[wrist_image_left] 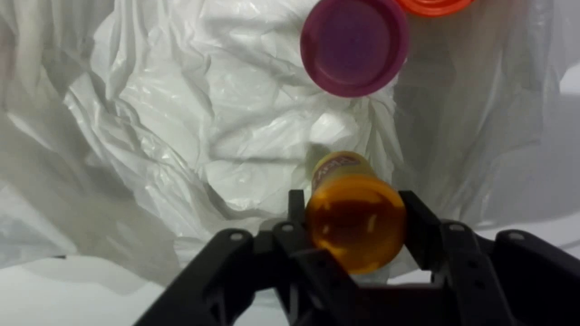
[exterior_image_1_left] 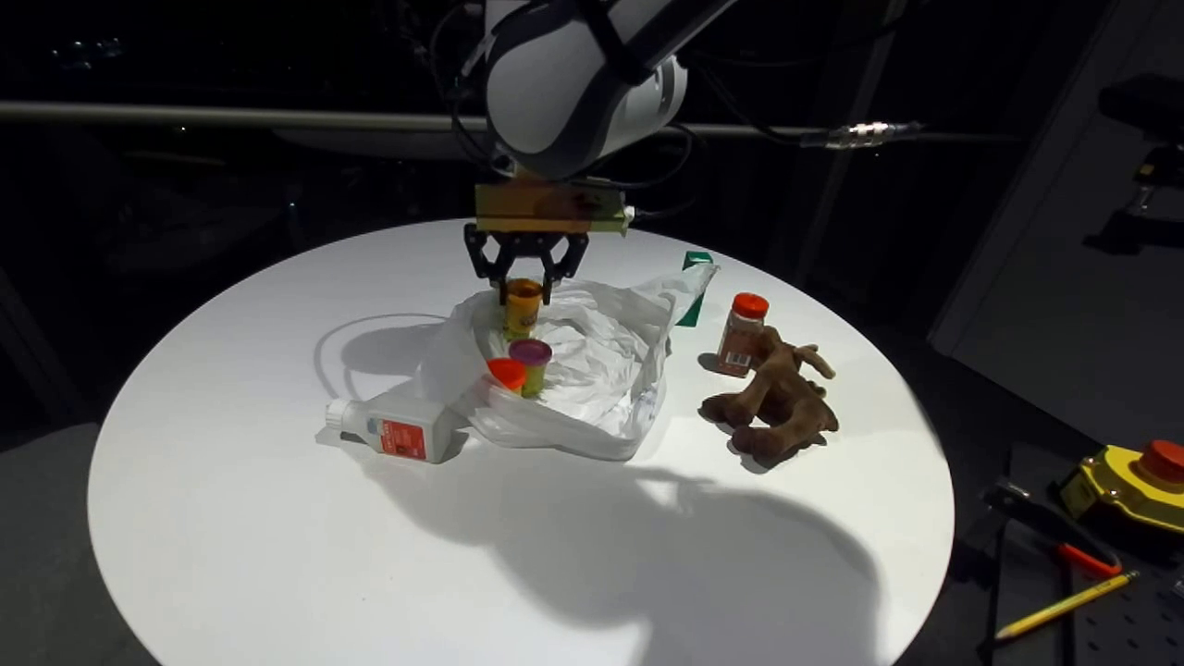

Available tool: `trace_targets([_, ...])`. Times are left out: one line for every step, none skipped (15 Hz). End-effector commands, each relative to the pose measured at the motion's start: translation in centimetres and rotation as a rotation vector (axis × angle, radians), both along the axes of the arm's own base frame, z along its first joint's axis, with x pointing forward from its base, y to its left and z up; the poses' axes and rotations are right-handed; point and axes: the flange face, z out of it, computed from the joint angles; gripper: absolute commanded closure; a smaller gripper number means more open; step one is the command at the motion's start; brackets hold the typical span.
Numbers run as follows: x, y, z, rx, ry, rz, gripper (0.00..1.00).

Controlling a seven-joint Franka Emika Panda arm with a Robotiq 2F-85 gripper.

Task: Remove the objects from the plastic and put them on the table

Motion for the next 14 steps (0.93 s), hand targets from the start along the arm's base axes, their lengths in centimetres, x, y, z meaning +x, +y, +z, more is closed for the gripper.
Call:
trace_targets([-2.8,-0.7,5.3,-0.025,-0.047,-0.053,0.72])
trace_targets([-3.5,-0.8,6.0,-0.032,-0.047,-0.062,0.72])
trace_targets([-4.7,-0.9,6.4,-0.04,-0.039,-0.07,0.72])
trace_targets([-5.8,-1.0,6.7,-0.048,-0.034,-0.079,0.72])
trace_targets([-7.2,-1.0,6.6,-0.054,-0.025,-0.082,0.72])
trace_targets([-8.6,-1.0,6.4,-0.057,-0.015,-0.082,0.72])
trace_targets([-10.0,-0.9,6.2,-0.064,-0.005,-0.081,0.72])
trace_targets([-11.4,-0.7,5.8,-0.066,0.009,-0.072,0.72])
trace_targets([-13.0,-0.6,5.3,-0.069,0.022,-0.062,0.72])
trace_targets([-14.6,-0.3,4.6,-0.068,0.037,-0.049,0.72])
trace_targets([-16.2,-0.2,4.0,-0.067,0.049,-0.038,0.72])
trace_targets([-17.9,0.1,3.3,-0.062,0.067,-0.022,0.72])
trace_targets([-19.4,0.3,2.7,-0.058,0.081,-0.01,0.72])
trace_targets([-20.9,0.5,2.0,-0.054,0.098,0.003,0.72])
